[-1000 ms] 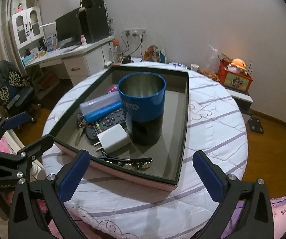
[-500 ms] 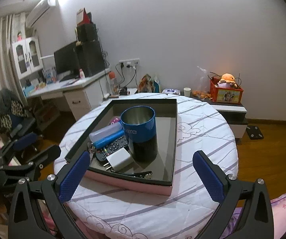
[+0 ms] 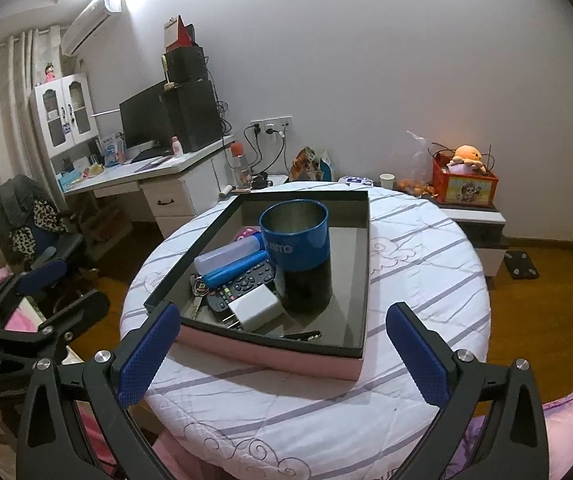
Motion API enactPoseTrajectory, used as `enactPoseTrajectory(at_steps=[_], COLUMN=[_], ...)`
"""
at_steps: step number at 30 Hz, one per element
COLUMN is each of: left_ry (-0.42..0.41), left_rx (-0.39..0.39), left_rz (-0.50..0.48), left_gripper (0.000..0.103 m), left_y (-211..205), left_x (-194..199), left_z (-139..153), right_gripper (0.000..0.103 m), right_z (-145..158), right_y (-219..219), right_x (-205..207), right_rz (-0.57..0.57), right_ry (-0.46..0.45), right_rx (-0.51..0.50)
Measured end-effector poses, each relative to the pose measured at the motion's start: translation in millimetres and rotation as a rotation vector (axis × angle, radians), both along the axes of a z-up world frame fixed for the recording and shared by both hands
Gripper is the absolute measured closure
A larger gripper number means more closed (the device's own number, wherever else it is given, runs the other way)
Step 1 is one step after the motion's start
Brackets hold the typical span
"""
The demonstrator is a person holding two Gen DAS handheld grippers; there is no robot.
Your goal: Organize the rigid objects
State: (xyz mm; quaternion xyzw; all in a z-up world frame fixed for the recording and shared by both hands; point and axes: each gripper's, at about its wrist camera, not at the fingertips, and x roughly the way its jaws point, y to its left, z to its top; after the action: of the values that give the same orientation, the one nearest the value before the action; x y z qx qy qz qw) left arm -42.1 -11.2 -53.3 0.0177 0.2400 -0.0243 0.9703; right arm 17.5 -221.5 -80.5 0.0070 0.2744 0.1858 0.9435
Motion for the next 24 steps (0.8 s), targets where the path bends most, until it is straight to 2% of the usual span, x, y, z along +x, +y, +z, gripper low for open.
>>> enactPoseTrajectory(at_steps=[5, 12, 18, 24], left_ry=[0.003, 0.052, 0.017, -0.059], left_rx=[0.012, 0.007, -0.034, -0.001], left_rz=[-0.006, -0.024, -0.052, 0.027], left_gripper=[0.000, 0.000, 0.000, 0.000], left_y=[-0.7, -5.2, -4.9, -5.8], left_x=[5.8, 26.2, 28.9, 30.0], left_z=[5.6, 10.2, 25.6, 42.0], right_gripper=[0.000, 0.000, 0.000, 0.000], right_z=[12.0, 18.1, 25.4, 36.4], right_y=[0.3, -0.1, 1.9, 1.0], right_x=[-1.1, 8.5, 17.4, 15.4], right_rz=[-0.002, -0.012, -0.011, -0.037], right_ry=[-0.040, -0.027, -0.040, -0.098], right_rx=[-0.018, -0.024, -0.040, -0.046])
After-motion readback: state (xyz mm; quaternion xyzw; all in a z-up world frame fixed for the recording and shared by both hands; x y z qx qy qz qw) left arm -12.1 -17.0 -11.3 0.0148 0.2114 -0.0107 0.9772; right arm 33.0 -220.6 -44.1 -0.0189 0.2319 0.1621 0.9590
